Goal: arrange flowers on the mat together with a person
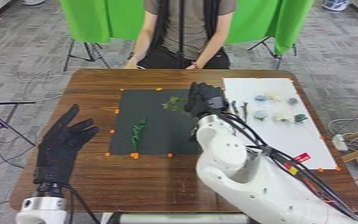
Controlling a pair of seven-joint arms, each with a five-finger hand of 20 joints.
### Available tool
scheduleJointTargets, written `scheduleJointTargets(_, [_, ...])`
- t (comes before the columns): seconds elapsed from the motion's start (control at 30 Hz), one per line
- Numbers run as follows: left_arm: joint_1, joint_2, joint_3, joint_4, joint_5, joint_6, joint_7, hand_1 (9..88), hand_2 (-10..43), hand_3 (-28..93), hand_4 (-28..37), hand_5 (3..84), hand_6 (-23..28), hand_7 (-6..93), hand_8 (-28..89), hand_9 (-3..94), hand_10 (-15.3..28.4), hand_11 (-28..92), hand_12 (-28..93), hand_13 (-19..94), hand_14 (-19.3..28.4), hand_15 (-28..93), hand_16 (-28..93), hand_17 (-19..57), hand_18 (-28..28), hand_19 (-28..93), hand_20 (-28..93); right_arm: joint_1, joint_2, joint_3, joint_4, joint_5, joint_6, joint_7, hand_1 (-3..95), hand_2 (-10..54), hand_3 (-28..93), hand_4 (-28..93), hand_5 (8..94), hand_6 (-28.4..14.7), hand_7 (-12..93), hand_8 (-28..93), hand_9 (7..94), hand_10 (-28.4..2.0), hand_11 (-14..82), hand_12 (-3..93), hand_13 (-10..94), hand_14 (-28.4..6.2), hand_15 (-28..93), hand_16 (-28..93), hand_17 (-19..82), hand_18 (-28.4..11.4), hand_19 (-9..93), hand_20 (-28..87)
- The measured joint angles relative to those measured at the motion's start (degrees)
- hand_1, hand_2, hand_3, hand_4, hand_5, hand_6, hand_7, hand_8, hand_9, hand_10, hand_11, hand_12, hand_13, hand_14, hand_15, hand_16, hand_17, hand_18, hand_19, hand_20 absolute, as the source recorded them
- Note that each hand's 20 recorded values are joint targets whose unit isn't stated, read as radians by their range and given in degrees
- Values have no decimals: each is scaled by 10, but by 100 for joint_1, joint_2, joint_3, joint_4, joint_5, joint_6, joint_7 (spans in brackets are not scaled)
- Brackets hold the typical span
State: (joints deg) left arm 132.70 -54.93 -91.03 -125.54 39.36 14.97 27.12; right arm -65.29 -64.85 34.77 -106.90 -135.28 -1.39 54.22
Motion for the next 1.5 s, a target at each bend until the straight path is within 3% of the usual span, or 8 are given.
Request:
scheduleJointTargets(0.33, [15, 37, -19, -21, -21, 23, 42, 228, 87, 746, -259, 335, 76, 118, -87, 376, 199, 283, 115, 304, 257, 537, -94, -27, 265, 706, -80, -27, -290, -527, 458, -94, -567, -148, 536, -95, 644, -269, 865, 0, 243, 22, 904, -113, 373, 222, 764, -105, 672, 188, 236, -225, 812, 138])
scheduleJointTargets(0.6, [-58, 202, 123, -21, -76, 141, 136, 228, 87, 746, -259, 336, 77, 120, -89, 376, 198, 283, 115, 304, 257, 537, -94, -27, 265, 707, -80, 47, -526, -605, 606, -174, -1743, -47, 528, -95, 629, -257, 880, -6, 244, 32, 917, -120, 386, 225, 774, -118, 691, 190, 242, -240, 834, 134])
scheduleJointTargets(0.9, [-131, 293, 203, -21, -109, 193, 168, 228, 87, 747, -258, 336, 77, 121, -89, 376, 198, 282, 115, 304, 257, 537, -94, -27, 266, 707, -80, 128, -798, -608, 656, -166, -1710, 201, 476, -65, 636, -242, 911, 0, 209, 15, 937, -121, 411, 220, 811, -116, 696, 188, 272, -256, 880, 69])
scheduleJointTargets(1.07, [-141, 307, 217, -21, -115, 208, 170, 228, 87, 748, -257, 336, 77, 122, -90, 376, 198, 283, 115, 304, 257, 537, -94, -27, 266, 708, -80, 140, -844, -579, 651, -79, -1714, 285, 427, -39, 639, -227, 924, 1, 196, -121, 937, -120, 428, 203, 829, -116, 684, 193, 288, -263, 906, -1])
scheduleJointTargets(1.27, [-169, 309, 233, -17, -111, 209, 144, 229, 88, 749, -257, 337, 77, 122, -90, 375, 199, 282, 115, 304, 257, 537, -94, -27, 265, 708, -81, 68, -923, -448, 647, -26, -1741, 288, 382, 20, 588, -226, 936, -4, 184, -135, 937, -123, 436, 189, 847, -116, 664, 195, 296, -265, 916, -31])
scheduleJointTargets(1.5, [-226, 308, 267, -12, -105, 207, 127, 230, 89, 748, -256, 337, 77, 122, -90, 376, 199, 283, 115, 303, 258, 538, -94, -27, 265, 707, -81, 25, -951, -435, 632, 8, -1540, 271, 362, 32, 584, -219, 918, -7, 166, -133, 937, -123, 425, 184, 847, -117, 652, 195, 297, -265, 919, -45])
